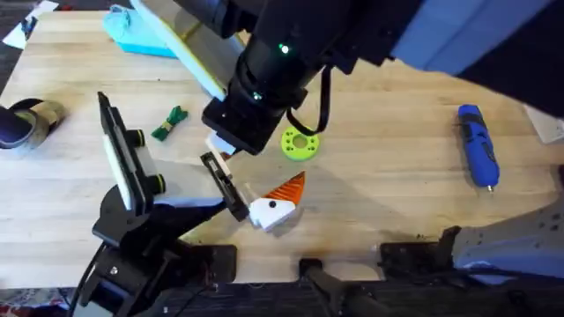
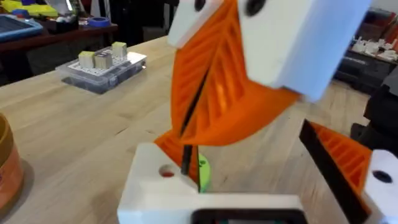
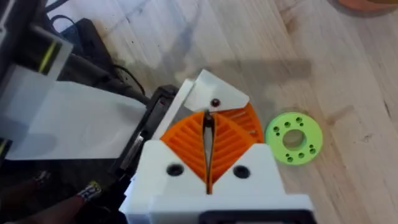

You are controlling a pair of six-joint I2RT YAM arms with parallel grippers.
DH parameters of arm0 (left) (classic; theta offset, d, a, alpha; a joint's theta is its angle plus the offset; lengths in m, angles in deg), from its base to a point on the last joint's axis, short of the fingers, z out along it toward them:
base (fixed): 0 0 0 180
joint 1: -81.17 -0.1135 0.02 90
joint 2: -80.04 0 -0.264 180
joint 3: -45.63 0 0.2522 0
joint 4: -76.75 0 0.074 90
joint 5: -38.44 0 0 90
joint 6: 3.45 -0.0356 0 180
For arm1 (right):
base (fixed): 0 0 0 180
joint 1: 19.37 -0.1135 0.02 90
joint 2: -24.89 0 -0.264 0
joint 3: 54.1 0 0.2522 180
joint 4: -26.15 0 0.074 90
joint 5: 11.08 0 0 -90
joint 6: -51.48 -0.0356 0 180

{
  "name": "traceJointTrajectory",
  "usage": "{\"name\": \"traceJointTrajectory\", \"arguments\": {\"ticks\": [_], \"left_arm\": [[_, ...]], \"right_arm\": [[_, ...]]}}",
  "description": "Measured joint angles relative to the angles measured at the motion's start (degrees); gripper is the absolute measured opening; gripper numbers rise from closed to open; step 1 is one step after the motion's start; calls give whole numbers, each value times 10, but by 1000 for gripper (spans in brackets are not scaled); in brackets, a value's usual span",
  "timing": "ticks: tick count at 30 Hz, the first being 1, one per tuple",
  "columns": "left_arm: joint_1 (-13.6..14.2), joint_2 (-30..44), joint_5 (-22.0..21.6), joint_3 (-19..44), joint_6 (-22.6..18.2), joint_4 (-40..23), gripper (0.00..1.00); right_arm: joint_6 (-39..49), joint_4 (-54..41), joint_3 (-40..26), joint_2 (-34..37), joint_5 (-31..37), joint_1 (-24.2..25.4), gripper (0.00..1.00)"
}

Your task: Pick up the gripper from the table and insert it into the empty holder that is missing its gripper. Then pick up a screw, insert it into the mounting hole, and use the screwdriver to tighten it. Finally, clean up the table by picking up the vegetable and placing it into the bucket.

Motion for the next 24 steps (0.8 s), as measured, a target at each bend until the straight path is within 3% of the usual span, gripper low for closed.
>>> {"name": "traceJointTrajectory", "arguments": {"ticks": [24], "left_arm": [[0, 0, 0, 0, 0, 0, 992]], "right_arm": [[4, 13, 0, -2, 17, 0, 13]]}}
